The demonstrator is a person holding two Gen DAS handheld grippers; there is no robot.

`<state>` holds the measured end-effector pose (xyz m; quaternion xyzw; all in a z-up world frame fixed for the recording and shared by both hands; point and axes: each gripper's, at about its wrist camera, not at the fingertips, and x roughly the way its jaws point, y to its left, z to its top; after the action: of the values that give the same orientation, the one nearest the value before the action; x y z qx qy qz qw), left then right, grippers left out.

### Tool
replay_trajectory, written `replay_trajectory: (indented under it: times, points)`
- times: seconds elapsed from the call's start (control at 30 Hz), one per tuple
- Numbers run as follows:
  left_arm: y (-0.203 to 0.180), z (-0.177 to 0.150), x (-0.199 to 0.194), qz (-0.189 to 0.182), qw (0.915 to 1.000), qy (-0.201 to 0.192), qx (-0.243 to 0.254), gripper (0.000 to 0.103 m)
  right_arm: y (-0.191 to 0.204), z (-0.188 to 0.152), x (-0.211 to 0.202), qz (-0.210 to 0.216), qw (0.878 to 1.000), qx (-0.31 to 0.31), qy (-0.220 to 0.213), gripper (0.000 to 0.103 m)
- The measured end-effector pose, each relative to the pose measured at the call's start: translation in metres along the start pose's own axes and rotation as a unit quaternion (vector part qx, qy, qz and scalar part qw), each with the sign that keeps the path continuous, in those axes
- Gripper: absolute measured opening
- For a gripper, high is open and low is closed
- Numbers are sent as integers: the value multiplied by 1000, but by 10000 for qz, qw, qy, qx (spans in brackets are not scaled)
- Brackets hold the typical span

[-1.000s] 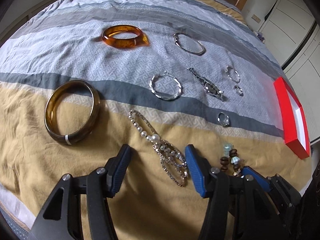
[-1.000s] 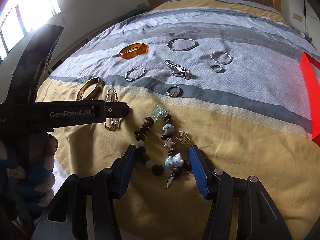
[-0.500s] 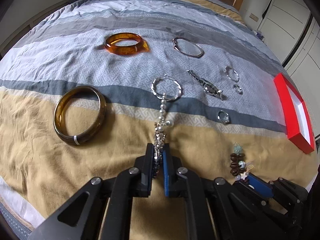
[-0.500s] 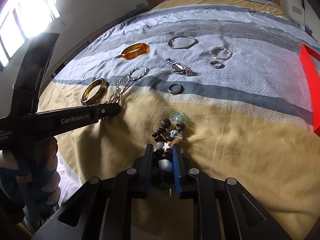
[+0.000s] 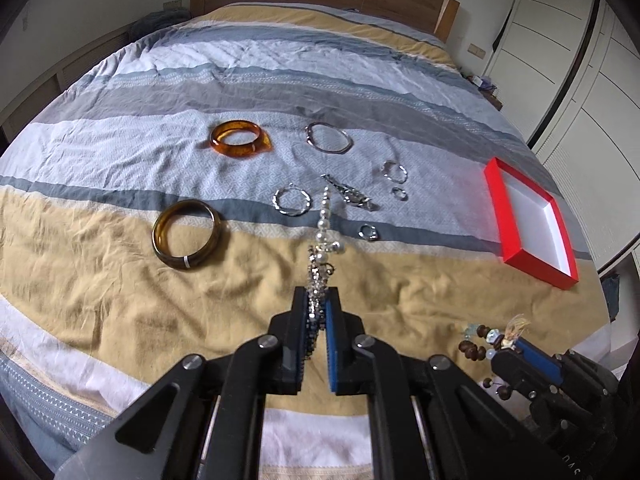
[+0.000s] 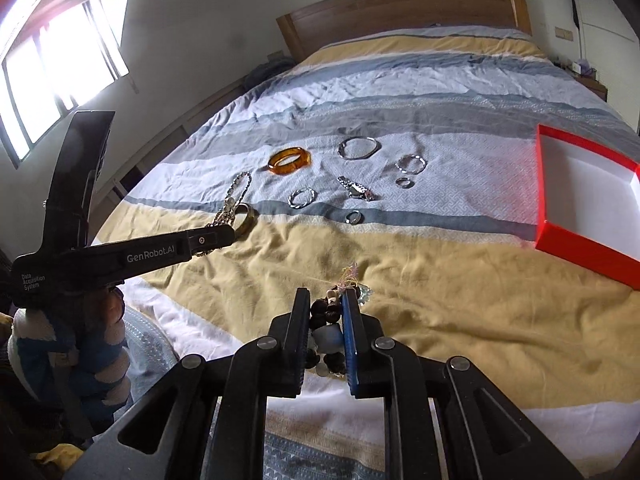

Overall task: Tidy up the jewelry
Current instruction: 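Carry the necklace and beaded bracelet with both grippers into the red box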

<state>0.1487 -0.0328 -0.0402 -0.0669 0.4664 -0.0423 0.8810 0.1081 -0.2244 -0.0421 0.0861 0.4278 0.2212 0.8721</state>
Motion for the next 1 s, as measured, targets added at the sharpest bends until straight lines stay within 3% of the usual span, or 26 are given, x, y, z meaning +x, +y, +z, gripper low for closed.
replay_trajectory:
  times: [0.23,0.5,0.77,1.0]
  points:
    - [-41,1,-28,-257,9993,-104,270,7,-21,1,-50,-274,9988,150,-371,16]
    - [-103,22,-30,-612,9951,-153,761,7,-82,25,-101,-861,9922,416,-800,16]
    - [-182,55,6,-990,9863,-72,1316,7,-159,63,-112,-1410,9840,554,-941,16]
    - [-254,72,67,-1366,9761,202,1678,7,-230,79,-82,-1653,9796,780,-833,16]
